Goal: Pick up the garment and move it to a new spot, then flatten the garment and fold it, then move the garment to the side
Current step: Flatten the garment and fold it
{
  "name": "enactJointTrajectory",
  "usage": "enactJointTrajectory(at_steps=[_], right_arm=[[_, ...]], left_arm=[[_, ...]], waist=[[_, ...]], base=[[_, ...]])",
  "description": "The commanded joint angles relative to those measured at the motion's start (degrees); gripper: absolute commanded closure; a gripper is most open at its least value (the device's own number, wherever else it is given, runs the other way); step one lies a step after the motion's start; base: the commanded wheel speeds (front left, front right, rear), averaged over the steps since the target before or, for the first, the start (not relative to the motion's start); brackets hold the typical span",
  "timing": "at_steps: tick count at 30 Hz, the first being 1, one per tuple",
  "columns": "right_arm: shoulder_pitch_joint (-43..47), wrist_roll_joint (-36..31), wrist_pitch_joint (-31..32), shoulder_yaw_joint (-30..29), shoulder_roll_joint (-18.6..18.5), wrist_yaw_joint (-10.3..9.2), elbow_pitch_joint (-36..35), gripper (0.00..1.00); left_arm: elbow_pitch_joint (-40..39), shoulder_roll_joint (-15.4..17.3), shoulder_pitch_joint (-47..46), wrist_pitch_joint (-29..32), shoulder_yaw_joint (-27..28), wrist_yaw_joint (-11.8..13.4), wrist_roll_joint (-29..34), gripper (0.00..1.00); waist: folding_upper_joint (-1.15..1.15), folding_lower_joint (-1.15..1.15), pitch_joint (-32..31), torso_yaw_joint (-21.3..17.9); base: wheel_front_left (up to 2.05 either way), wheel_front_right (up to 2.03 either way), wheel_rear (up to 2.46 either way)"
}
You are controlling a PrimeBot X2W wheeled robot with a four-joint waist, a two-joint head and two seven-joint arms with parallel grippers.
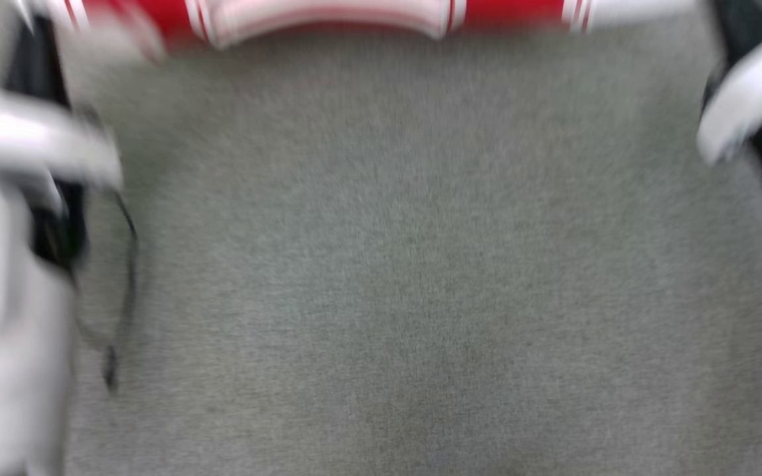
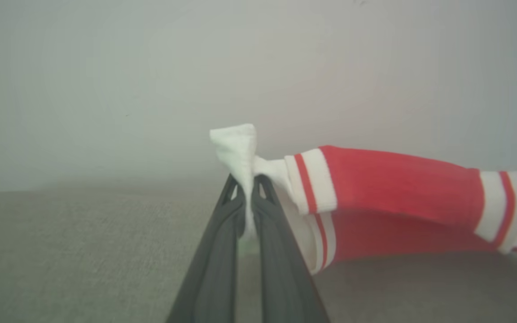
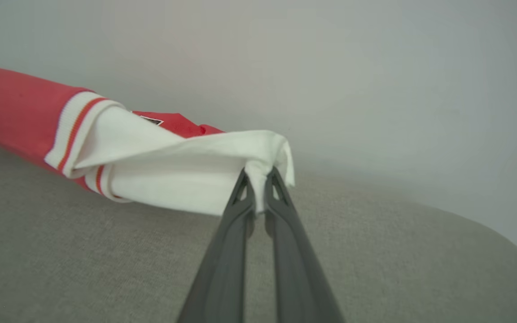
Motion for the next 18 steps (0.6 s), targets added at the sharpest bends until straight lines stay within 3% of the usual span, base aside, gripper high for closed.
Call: enactJointTrajectory(at_steps=[1, 10, 18], right_arm=[[4.0, 0.0, 0.5, -1.3, -1.6, -0.15, -0.7, 1.0], [32.2, -2.2, 8.1, -10.9, 0.7, -0.17, -13.6, 1.0], [54.7, -5.3, 17.0, -19.5, 7.8, -0.14, -27.0, 1.0]], left_arm=[[-1.7, 0.0, 4.4, -0.4, 1.2, 0.9, 0.3, 1.0], [-15.0, -3.6, 32.8, 1.1, 2.0, 6.1, 1.3, 1.0], [-23.8, -4.9, 48.9, 6.6, -0.4, 10.2, 1.9, 1.0]], waist=[[0.0, 0.0, -5.9, 1.0], [0.0, 0.0, -15.7, 2.2], [0.0, 0.0, -21.2, 2.8]], base=[[0.0, 0.0, 0.0], [0.0, 0.0, 0.0], [0.0, 0.0, 0.0]])
